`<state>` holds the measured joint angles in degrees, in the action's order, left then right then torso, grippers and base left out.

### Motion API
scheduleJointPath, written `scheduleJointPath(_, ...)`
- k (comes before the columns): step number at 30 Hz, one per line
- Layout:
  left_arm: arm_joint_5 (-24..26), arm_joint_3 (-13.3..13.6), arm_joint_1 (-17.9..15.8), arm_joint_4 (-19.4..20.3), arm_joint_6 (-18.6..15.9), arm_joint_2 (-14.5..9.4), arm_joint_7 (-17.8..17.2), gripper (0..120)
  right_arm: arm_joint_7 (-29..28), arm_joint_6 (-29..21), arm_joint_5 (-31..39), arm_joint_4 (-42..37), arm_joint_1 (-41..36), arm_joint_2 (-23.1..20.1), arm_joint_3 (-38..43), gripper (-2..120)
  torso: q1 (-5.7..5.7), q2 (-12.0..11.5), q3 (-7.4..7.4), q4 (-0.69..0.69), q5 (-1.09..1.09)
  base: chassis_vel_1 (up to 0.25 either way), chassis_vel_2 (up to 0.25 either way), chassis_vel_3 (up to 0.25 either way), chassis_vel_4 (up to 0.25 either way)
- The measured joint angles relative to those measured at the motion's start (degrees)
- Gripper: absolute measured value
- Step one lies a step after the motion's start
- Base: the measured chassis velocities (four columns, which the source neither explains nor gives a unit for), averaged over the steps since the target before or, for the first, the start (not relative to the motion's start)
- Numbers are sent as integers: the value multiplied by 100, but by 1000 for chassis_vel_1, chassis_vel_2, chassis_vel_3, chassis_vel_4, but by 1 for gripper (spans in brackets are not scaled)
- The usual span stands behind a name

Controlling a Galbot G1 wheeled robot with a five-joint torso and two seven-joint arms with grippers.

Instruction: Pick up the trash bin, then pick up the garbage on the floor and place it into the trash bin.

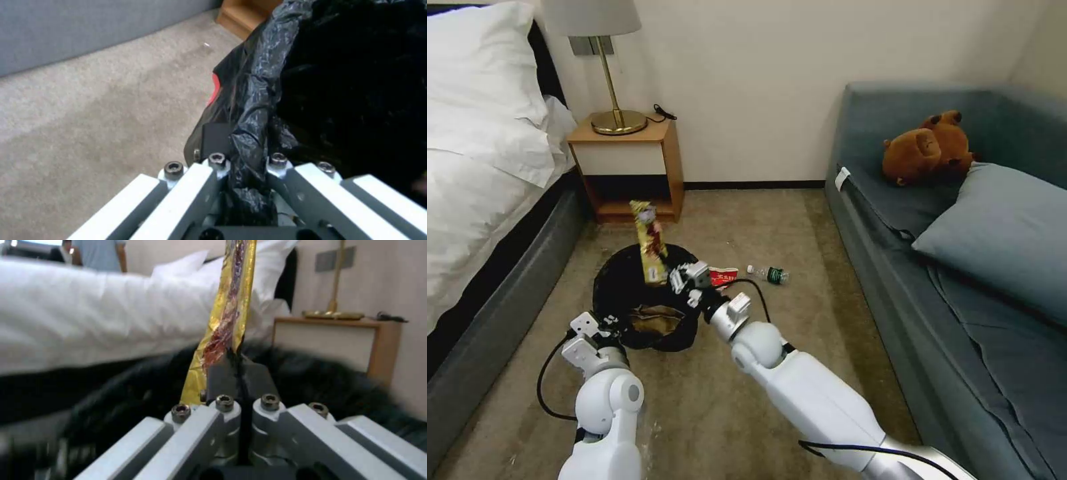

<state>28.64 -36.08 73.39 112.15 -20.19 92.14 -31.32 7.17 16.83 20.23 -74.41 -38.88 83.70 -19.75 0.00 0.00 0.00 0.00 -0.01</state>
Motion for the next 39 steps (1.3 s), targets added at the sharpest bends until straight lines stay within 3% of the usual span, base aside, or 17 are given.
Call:
scheduleJointPath(6, 102, -5, 38, 76, -70, 0, -27, 1, 251, 208, -595, 555, -122, 161, 45, 0, 0, 0, 0, 0, 0, 0, 0, 0, 0)
scheduleJointPath(13, 104, -40, 44, 68, -69, 0, -28, 1, 313, 188, -852, 604, -208, 144, 143, 0, 0, 0, 0, 0, 1, 0, 0, 0, 0)
scheduleJointPath(16, 100, -44, 41, 53, -65, 0, -28, 1, 299, 154, -855, 551, -238, 132, 195, 7, 0, 0, 0, 0, 0, 0, 0, 0, 0)
scheduleJointPath(18, 91, -35, 34, 44, -53, 0, -29, 1, 289, 125, -849, 491, -248, 123, 239, 20, 0, 0, 0, 0, 0, 0, 0, 0, 0)
scheduleJointPath(31, 73, -46, 61, 33, -35, 0, -27, 1, 260, 96, -827, 364, -250, 102, 305, 65, 0, 0, 0, 0, 1, 0, 0, 0, 0)
scheduleJointPath(33, 63, -48, 64, 29, -32, 0, -23, 1, 228, 55, -761, 235, -207, 77, 362, 77, 0, 0, 0, 0, 1, 0, 0, 0, 0)
scheduleJointPath(39, 44, -58, 64, -6, -31, 0, -27, 1, 67, -49, -571, -173, -160, -15, 607, 96, 0, 0, 0, 0, 1, 0, 0, 0, 0)
